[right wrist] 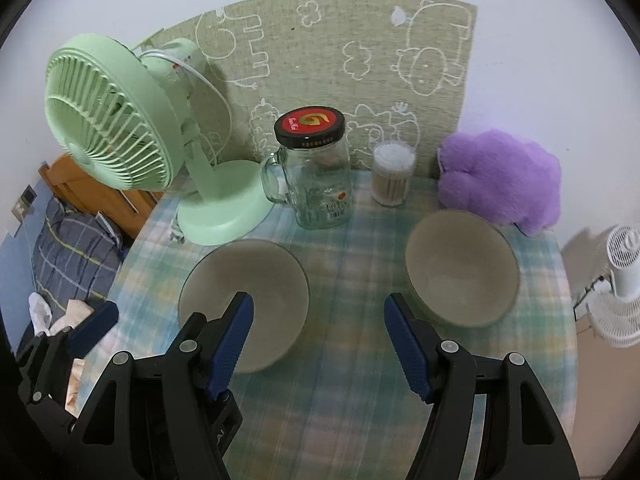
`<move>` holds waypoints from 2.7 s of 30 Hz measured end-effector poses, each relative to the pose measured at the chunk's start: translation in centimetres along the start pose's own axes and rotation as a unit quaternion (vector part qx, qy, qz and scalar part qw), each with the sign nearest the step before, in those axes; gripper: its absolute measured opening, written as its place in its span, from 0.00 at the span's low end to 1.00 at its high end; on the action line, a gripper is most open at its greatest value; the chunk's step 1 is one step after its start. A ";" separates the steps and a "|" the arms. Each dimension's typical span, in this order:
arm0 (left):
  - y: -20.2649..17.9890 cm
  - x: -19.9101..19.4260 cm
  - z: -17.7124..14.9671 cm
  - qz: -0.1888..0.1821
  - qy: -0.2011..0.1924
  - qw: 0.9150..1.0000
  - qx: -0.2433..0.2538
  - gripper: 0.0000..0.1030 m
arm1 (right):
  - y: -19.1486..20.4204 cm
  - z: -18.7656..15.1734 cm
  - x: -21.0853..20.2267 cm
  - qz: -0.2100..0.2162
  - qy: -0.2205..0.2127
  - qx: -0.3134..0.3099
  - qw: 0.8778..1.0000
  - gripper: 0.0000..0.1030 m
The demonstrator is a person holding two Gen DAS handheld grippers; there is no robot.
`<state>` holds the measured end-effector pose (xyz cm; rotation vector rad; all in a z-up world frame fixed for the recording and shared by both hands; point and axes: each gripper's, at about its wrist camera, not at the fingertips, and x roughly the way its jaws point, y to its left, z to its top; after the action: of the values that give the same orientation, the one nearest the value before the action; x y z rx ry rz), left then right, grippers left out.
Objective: Organize plates and bowls
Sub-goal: 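Move both grippers to the grey-green bowl by the fan and grasp its rim, then lift the second grey-green bowl with both grippers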
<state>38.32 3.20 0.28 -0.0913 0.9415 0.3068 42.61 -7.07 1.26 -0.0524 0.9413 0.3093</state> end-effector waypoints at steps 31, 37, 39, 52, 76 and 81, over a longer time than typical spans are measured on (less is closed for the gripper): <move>0.4 8.2 -0.3 0.010 0.054 0.998 -0.002 0.26 | 0.8 0.1 9.2 0.022 0.062 0.002 0.998 0.18; 0.1 6.9 -1.2 0.002 0.056 0.998 0.003 0.26 | 0.4 -0.7 7.6 0.017 0.064 0.009 0.998 0.18; 0.0 6.2 -1.5 -0.002 0.054 0.998 0.006 0.26 | 0.2 -1.1 6.7 0.013 0.062 0.011 0.998 0.18; 0.2 -0.6 -3.2 -0.053 0.026 0.998 0.030 0.26 | 0.1 -3.3 -1.6 -0.024 0.029 0.043 0.998 0.18; 2.7 -11.1 -11.3 -0.145 0.013 0.984 0.107 0.26 | 2.8 -13.9 -14.5 -0.103 0.009 0.123 0.987 0.18; 2.6 -12.4 -13.4 -0.155 0.011 0.979 0.129 0.26 | 3.0 -16.4 -16.2 -0.114 0.010 0.134 0.984 0.18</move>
<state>20.25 0.15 2.54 -0.0023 0.9667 -0.1060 19.97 -10.96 4.80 0.0846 0.9796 -0.0310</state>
